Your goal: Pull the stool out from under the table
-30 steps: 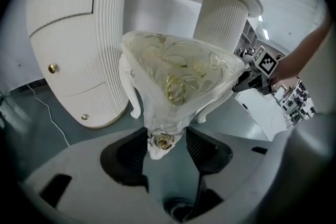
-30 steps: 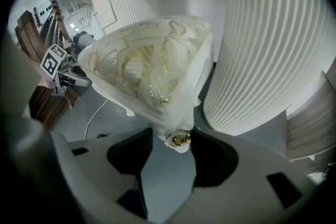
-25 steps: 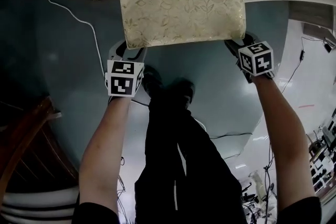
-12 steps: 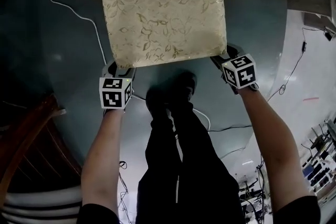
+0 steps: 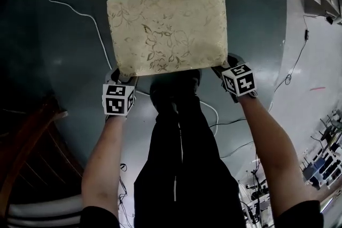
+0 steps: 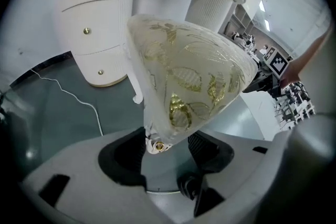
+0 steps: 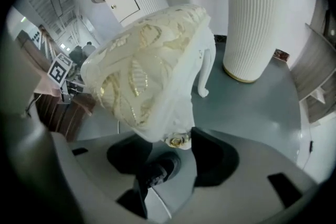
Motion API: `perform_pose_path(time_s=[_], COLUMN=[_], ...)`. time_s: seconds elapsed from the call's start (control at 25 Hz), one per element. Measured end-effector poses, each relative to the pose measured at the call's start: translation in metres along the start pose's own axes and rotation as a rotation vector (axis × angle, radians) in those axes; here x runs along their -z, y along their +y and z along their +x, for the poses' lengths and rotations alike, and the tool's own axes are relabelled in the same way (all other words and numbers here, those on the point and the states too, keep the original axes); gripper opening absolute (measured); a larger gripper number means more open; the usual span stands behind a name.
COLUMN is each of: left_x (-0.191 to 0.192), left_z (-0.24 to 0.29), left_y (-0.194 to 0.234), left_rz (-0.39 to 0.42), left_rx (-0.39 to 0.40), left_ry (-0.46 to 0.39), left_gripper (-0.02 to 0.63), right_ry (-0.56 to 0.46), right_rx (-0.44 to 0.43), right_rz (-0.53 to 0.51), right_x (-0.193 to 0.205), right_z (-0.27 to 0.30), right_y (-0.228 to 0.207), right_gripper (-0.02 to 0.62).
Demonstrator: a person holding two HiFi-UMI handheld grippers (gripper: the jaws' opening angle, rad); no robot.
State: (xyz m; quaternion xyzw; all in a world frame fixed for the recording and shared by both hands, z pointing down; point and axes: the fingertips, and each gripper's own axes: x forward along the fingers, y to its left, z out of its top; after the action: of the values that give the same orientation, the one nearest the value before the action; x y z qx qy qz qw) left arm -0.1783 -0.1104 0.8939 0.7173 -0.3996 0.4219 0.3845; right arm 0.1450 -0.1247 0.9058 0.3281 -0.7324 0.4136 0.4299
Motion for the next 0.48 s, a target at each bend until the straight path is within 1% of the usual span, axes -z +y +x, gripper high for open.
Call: perform_pose_path(time_s=[0.08, 0.16, 0.24, 0.32, 0.36, 0.48], left_x=[-0.002, -0.003, -0.003, -0.005, -0.006, -0.009], left_z=[-0.001, -0.003, -0.008, -0.018, -0.025, -0.05], left_y=[0.001, 0.0, -0.001, -0.001, -0.001, -0.005], left_rz=[0.003, -0.006, -0.028, -0.049, -0.058, -0.061], left_rx=[0.011, 0.024, 0.046, 0.053, 0.051, 0.044], left_ry=[0.021, 0.049, 0.063, 0.044, 0.033, 0.011], left_gripper=[0.244, 0.247, 0.261, 0.259, 0.256, 0.256], right_ry=[0.014, 0.034, 0.025, -0.013, -0.024, -0.013], right_rx=[0.007, -0.004, -0.006, 0.012, 0.025, 0.062], right_rz=[0.034, 0.062, 0.089, 0.118, 0.125, 0.111], right_x=[0.003, 0.004, 0.004, 0.003, 0.004, 0.008], right_z=[-0.001, -0.003, -0.009, -0.022, -0.029, -0.055], right_y=[0.003, 0.006, 0.007, 0.008, 0.01, 0.019], right_gripper=[0.23, 0.232, 0.253, 0.213, 0.207, 0.225])
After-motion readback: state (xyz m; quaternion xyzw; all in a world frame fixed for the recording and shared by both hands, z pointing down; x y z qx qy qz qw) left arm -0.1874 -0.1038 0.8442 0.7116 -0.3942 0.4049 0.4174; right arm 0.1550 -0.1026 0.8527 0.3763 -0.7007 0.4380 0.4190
